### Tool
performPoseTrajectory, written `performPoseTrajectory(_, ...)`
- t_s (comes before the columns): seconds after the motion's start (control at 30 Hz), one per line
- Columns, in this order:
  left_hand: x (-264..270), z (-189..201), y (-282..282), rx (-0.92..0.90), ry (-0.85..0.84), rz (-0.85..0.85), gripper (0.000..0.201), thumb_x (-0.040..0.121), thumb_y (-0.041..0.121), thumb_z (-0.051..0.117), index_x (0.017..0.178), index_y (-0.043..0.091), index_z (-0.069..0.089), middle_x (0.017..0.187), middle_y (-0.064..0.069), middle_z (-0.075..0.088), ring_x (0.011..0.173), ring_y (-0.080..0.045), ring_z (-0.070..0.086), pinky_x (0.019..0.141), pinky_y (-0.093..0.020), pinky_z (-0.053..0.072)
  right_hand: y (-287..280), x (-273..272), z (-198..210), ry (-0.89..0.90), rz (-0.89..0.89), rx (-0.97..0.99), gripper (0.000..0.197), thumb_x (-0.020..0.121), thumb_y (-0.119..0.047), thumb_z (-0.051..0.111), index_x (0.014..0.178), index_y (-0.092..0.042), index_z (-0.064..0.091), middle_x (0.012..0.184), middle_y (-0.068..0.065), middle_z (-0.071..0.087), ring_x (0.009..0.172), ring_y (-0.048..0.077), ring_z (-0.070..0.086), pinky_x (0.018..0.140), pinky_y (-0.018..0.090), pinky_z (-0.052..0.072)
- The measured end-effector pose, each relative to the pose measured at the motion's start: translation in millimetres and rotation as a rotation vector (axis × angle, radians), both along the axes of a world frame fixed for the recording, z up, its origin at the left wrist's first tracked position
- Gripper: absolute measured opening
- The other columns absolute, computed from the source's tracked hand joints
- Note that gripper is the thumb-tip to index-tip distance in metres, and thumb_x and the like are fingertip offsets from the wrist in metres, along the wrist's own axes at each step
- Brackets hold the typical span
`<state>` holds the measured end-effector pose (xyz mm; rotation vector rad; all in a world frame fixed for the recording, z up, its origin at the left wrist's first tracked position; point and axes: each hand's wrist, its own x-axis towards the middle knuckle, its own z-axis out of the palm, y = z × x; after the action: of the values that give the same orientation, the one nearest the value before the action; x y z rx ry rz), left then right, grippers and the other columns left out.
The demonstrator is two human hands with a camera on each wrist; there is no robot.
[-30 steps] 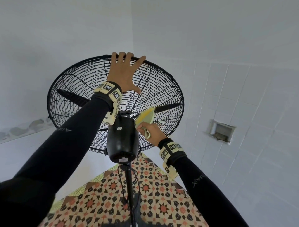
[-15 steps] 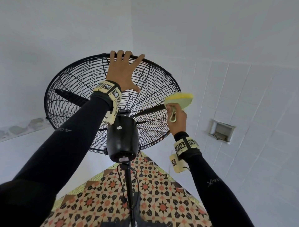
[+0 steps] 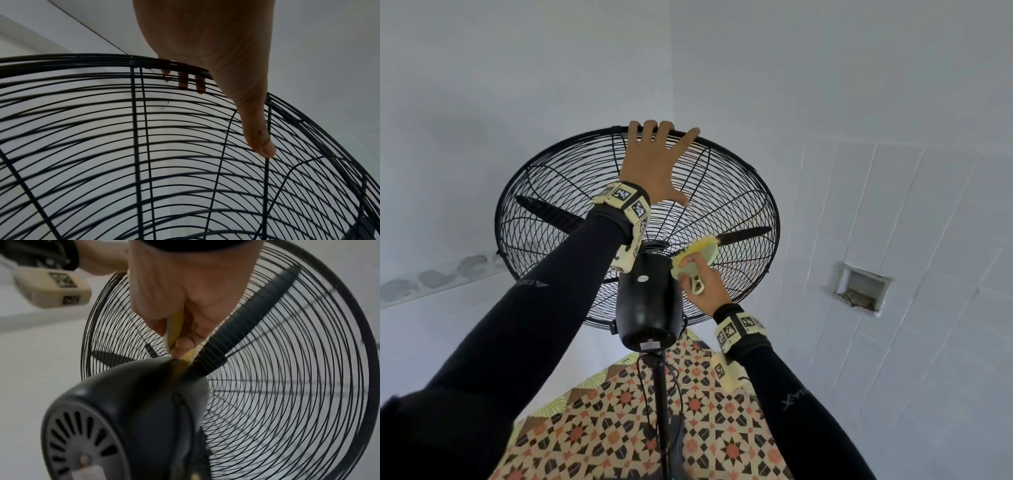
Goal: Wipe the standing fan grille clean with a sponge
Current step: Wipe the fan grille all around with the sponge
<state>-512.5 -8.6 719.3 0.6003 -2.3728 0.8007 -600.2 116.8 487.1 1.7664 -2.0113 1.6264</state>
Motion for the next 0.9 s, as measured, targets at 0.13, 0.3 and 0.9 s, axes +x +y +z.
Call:
performPoseTrajectory(0.13, -4.8, 2.6, 6.1, -0.005, -0.031, 0.005, 0.139, 0.056, 0.086, 0.078, 0.164, 0.036, 0.007, 0.156, -0.016, 0.033, 0.143, -0.043, 0.032, 0.121, -0.065, 0.017, 6.7, 1.4, 5.4, 0.106, 0.003, 0.011, 0.014, 0.101, -0.02, 0.056, 0.114, -0.017, 0.052, 0.089, 0.01, 0.071, 0.068, 0.012, 0.065, 0.059, 0.02, 0.052)
performPoseTrajectory(0.3, -0.7, 13.2, 6.2, -0.036, -0.146, 0.03, 0.153, 0.052, 0.076, 0.088, 0.164, 0.032, -0.005, 0.158, -0.017, 0.029, 0.142, -0.04, 0.033, 0.119, -0.06, 0.021, -3.9, 10.0, 16.6, 0.335, -0.066, 0.066, 0.013, 0.099, -0.021, 0.055, 0.112, -0.019, 0.055, 0.072, 0.001, 0.061, 0.06, 0.019, 0.059, 0.054, 0.031, 0.052)
performPoseTrajectory(0.9, 7.7, 8.8, 4.1, -0.034, -0.106, 0.038, 0.147, 0.055, 0.077, 0.086, 0.166, 0.027, 0.004, 0.153, -0.021, 0.034, 0.139, -0.042, 0.035, 0.12, -0.056, 0.022, 5.1, 13.0, 23.3, 0.443, -0.097, 0.241, 0.014, 0.102, -0.02, 0.051, 0.113, -0.027, 0.056, 0.083, -0.005, 0.054, 0.065, -0.002, 0.051, 0.056, 0.016, 0.039)
